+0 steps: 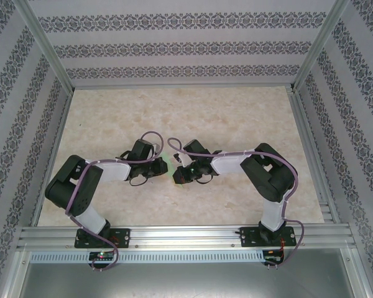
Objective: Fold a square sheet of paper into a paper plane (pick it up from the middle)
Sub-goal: Fold the wing for the fifth time at the center of the table.
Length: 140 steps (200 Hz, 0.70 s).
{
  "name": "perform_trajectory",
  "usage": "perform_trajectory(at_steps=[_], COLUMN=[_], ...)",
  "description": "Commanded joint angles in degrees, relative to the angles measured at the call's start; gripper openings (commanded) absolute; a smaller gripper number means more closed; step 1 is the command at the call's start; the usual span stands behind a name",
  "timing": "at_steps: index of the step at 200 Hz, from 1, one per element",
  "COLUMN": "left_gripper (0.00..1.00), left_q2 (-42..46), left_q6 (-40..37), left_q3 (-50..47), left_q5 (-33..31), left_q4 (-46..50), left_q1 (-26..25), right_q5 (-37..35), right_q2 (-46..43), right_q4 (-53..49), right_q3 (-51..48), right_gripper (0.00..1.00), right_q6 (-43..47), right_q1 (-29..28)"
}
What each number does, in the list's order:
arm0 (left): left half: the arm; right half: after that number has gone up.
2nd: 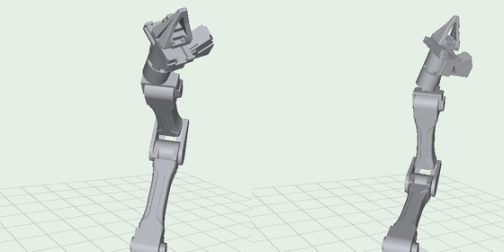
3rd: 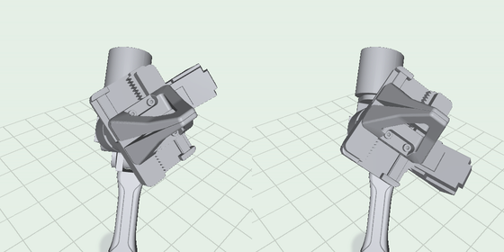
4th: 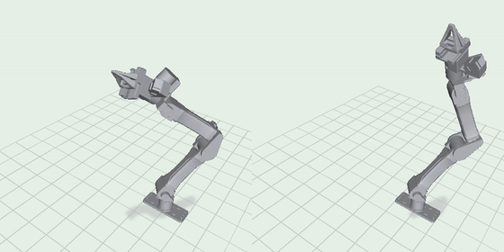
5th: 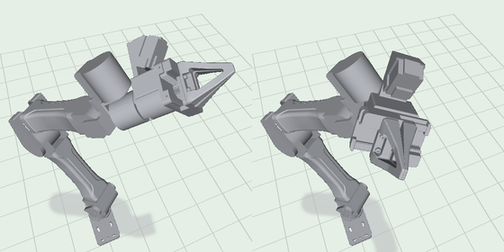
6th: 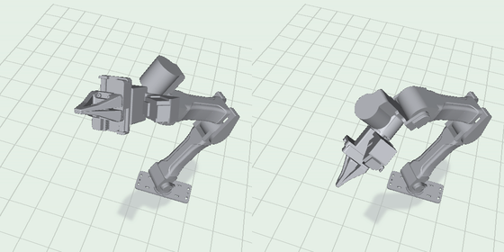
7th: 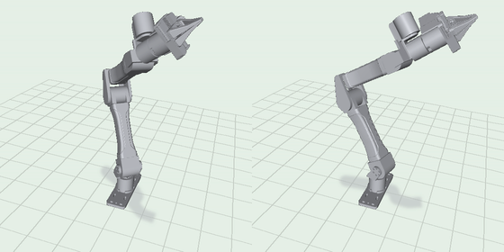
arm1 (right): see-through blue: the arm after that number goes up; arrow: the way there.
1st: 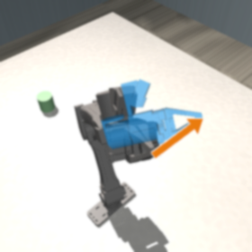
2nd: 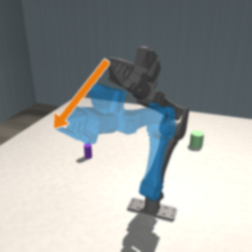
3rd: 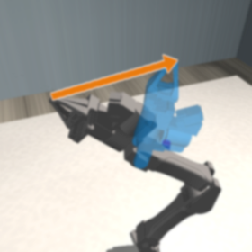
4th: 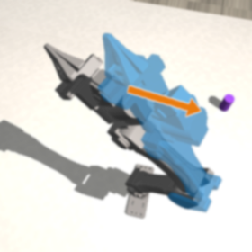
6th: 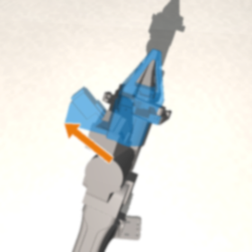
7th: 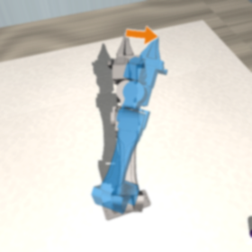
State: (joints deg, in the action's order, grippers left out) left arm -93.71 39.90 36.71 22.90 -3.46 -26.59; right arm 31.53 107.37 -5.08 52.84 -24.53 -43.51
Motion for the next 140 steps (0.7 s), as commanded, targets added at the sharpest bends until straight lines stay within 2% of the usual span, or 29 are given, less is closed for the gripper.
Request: perform_trajectory(at_steps=[1, 59, 140], left_gripper=[0.11, 0.11, 0.11], left_q2=[-2.4, -4.1, -6.2], left_q6=[-2.6, -4.3, -6.6], left_q3=[1.7, 4.7, 7.3], left_q5=[-5.1, -7.5, -10.8], left_q4=[3.1, 7.5, 9.9], left_q1=[3.5, 8.7, 14.0], right_q5=[-10.1, -12.9, -13.2], right_q2=[2.8, 3.1, 3.2], right_q4=[-10.5, -11.7, -11.4], right_q3=[-4.5, -5.4, -5.9], right_gripper=[0.01, 0.01, 0.0], right_q6=[0.6, 1.2, 0.8], right_q1=[0.0, -0.8, -0.8])
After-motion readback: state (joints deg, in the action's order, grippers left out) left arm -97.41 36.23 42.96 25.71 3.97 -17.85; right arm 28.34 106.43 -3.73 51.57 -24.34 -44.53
